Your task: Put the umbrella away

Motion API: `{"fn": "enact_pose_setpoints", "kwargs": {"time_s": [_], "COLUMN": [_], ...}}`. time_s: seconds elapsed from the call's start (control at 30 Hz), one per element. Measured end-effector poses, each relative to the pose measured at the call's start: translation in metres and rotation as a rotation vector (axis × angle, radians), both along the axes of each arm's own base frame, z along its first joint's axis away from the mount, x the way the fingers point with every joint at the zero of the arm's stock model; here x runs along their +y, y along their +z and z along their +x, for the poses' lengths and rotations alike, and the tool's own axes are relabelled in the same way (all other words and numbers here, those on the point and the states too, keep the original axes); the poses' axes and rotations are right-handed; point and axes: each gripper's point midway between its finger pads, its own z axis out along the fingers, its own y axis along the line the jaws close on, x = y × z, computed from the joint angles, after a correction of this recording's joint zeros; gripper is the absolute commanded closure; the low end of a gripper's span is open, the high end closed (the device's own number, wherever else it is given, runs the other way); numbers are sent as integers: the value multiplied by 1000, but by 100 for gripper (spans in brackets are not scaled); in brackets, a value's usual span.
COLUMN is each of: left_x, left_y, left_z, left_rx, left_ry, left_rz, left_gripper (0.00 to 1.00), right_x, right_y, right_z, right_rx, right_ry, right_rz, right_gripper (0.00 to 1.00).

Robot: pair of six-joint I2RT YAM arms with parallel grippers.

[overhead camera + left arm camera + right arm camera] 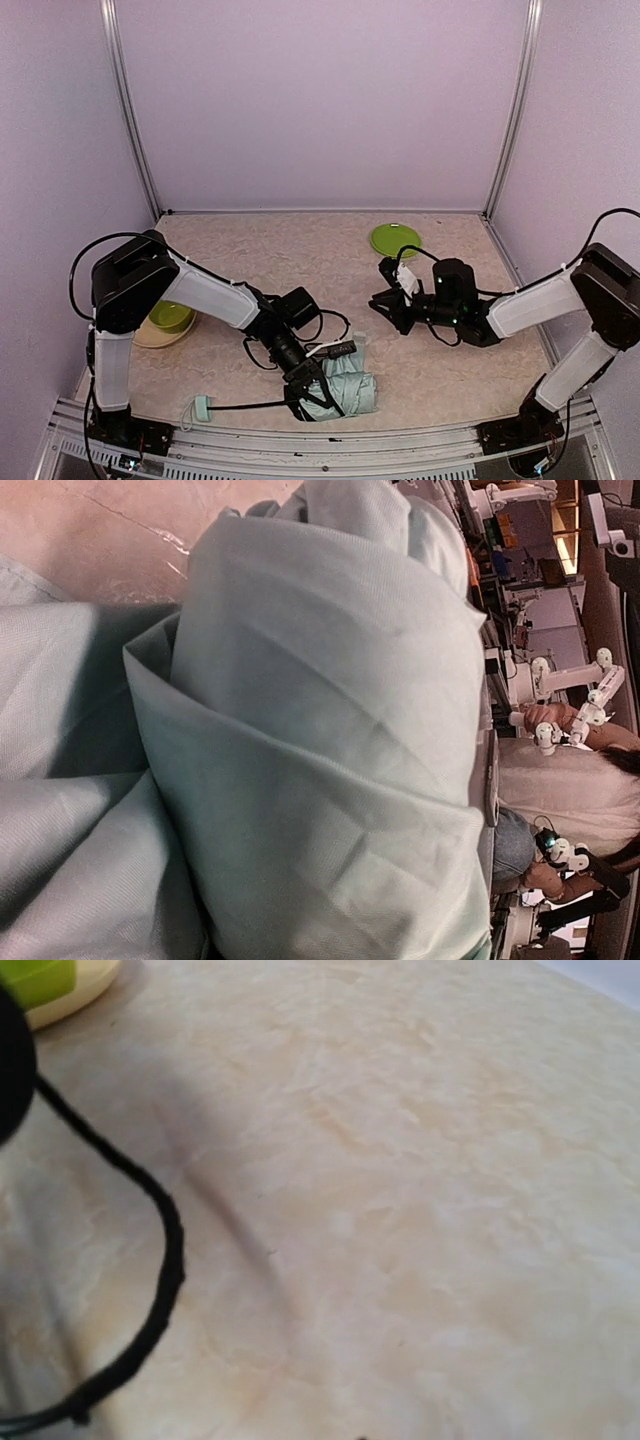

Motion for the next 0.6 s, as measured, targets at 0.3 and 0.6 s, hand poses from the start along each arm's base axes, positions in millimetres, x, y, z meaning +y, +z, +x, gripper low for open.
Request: {"fn": "enact_pose_setpoints", "kwargs": {"time_s": [0.3,0.6], "left_x": [2,3], "left_y": [-1,-2], "left_z": [0,0], "left_rx": [38,68], "left_ry": [4,2], "left_rz": [-4,-8], "left_gripper": [100,100], "right_x": [13,43], "right_y": [67,12], "right_z": [-59,-192], "right_rx": [-62,-235], "right_ry": [157,580], "right_rz": [-55,-349], "right_gripper": [51,27]}}
